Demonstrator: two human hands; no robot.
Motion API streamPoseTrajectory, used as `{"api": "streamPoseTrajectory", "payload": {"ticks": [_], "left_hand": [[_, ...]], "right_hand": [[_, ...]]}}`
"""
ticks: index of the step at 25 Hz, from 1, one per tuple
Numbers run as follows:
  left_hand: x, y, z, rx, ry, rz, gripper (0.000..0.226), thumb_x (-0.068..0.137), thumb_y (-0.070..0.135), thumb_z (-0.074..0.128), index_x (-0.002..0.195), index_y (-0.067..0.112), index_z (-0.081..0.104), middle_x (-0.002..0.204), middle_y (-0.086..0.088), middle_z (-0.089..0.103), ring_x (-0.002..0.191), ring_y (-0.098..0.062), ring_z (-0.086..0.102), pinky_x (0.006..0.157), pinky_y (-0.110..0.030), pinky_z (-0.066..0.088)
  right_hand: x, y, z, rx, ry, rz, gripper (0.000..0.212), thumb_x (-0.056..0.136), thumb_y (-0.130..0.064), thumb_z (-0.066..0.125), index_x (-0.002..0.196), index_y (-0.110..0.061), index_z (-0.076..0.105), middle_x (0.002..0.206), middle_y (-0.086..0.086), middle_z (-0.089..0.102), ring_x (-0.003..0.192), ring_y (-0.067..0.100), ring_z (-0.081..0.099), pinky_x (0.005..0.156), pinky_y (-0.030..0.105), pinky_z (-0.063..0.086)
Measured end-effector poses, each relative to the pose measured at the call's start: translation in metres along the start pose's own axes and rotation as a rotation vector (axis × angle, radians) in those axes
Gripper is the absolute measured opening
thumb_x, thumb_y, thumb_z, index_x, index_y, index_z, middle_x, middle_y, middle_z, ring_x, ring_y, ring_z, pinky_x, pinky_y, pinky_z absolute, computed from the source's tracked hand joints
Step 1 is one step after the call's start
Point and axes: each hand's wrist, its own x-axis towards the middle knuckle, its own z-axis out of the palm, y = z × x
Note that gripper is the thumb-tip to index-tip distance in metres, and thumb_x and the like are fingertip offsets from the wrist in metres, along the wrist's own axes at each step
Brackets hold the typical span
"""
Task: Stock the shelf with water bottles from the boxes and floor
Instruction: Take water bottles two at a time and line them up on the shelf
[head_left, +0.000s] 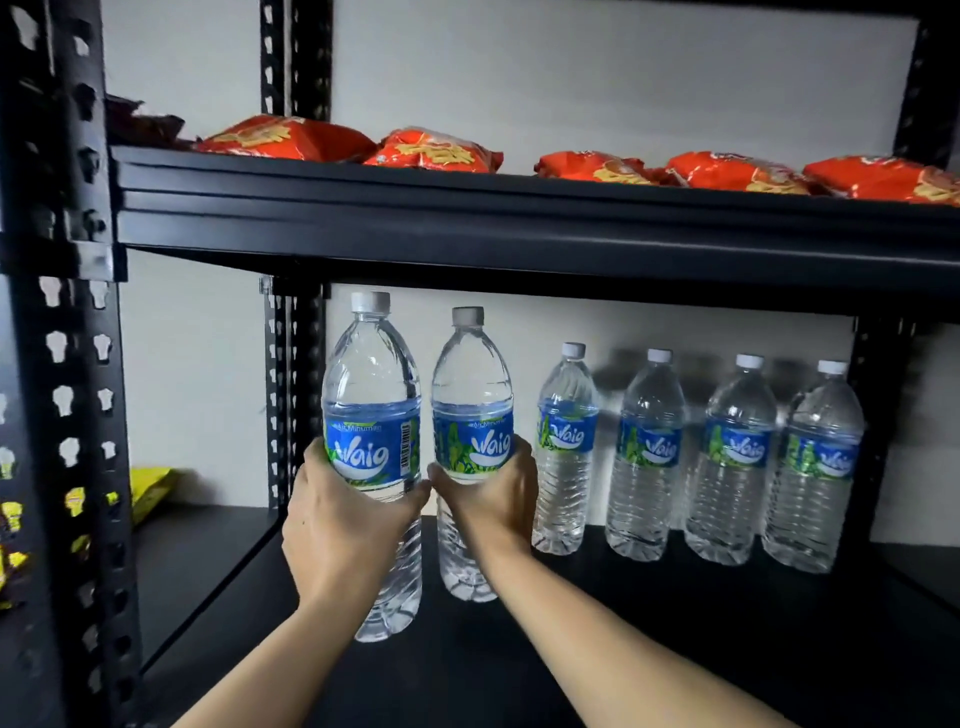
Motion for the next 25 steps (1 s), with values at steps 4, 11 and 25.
{"api": "streamPoseTrajectory", "payload": {"ticks": [4, 11, 25], "left_hand": [[0.012, -0.015, 0.010, -0.004, -0.004, 0.074, 0.089, 0.052, 0.048, 0.087, 0.127, 0.025, 0.046, 0.114, 0.000, 0.062, 0.107, -0.026, 0.058, 0.083, -0.037, 0.045], [0.017, -0.036, 0.017, -0.065, -0.019, 0.038, 0.070, 0.054, 0.042, 0.090, 0.105, 0.027, 0.046, 0.092, 0.004, 0.058, 0.081, -0.019, 0.048, 0.069, -0.031, 0.037], [0.019, -0.039, 0.031, -0.071, 0.001, 0.050, 0.072, 0.053, 0.042, 0.091, 0.108, 0.022, 0.048, 0.093, 0.004, 0.058, 0.082, -0.017, 0.048, 0.071, -0.029, 0.037]], "right_hand": [[0.039, 0.016, 0.032, -0.020, 0.091, 0.047, 0.078, 0.043, -0.055, 0.082, 0.106, -0.029, 0.045, 0.102, -0.003, 0.062, 0.098, 0.019, 0.064, 0.082, 0.037, 0.056], [0.049, 0.059, 0.048, -0.045, 0.143, 0.072, 0.079, 0.049, -0.047, 0.085, 0.114, -0.023, 0.048, 0.103, -0.003, 0.057, 0.101, 0.021, 0.059, 0.082, 0.036, 0.053], [0.009, 0.116, 0.030, -0.219, -0.163, 0.108, 0.094, 0.064, -0.028, 0.087, 0.141, -0.014, 0.036, 0.136, 0.003, 0.053, 0.126, 0.019, 0.050, 0.104, 0.024, 0.037]]}}
